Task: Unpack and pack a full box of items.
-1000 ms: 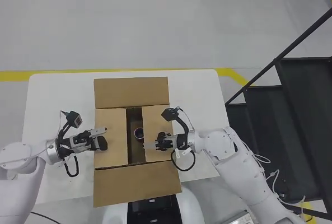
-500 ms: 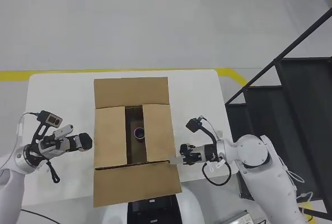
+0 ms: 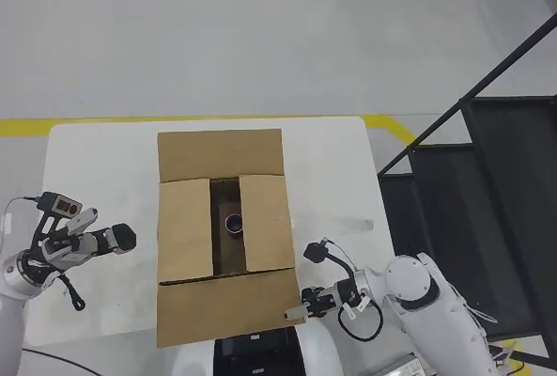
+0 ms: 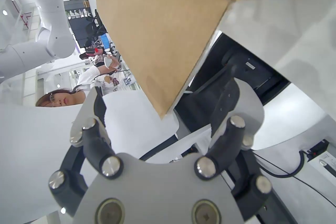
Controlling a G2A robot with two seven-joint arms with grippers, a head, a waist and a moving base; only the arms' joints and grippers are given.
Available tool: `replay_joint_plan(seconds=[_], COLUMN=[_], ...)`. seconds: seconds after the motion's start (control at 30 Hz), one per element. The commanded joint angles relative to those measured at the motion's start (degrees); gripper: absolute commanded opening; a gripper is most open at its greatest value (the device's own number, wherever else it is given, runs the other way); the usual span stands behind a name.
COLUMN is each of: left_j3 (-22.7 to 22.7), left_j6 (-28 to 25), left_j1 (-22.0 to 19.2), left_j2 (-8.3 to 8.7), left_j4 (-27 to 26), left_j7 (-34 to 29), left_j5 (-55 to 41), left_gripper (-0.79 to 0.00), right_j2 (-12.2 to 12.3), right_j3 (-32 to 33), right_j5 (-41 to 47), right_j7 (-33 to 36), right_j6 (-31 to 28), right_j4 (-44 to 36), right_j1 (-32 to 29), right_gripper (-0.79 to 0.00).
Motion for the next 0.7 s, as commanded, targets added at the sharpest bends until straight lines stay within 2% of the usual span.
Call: replay_joint_plan(seconds=[0.0,0.23,0.37,0.67], left_j3=[-0.14,-0.44,-0.61,-1.21], left_j6=[-0.09,-0.37,-0.39,-1.03], left_j1=[0.13,1.03,1.07,2.34], left_j2=[0.00,0.00,0.02,0.10], left_j4=[-0.26,-1.19,-1.30,-3.82], left_j7=[0.37,0.72,0.78,-0.96], left_j5=[-0.05,-0.21,-0.38,-0.64], left_gripper=[0.000,0.000,0.000,0.000], right_j2=[0.03,0.59,0.89,1.57], right_j3=[-1.52,-2.83,-2.46,-1.65], right_j5=[1.75,11.69,20.32,28.46], right_j7=[0.89,5.87,7.49,5.01], right_j6=[-0.76,-4.75,-6.99,-9.31], right_j4=[0.67,0.32,0.06,0.40], right_j1=[0.78,1.75,2.04,5.39], right_gripper=[0.000,0.000,0.000,0.000])
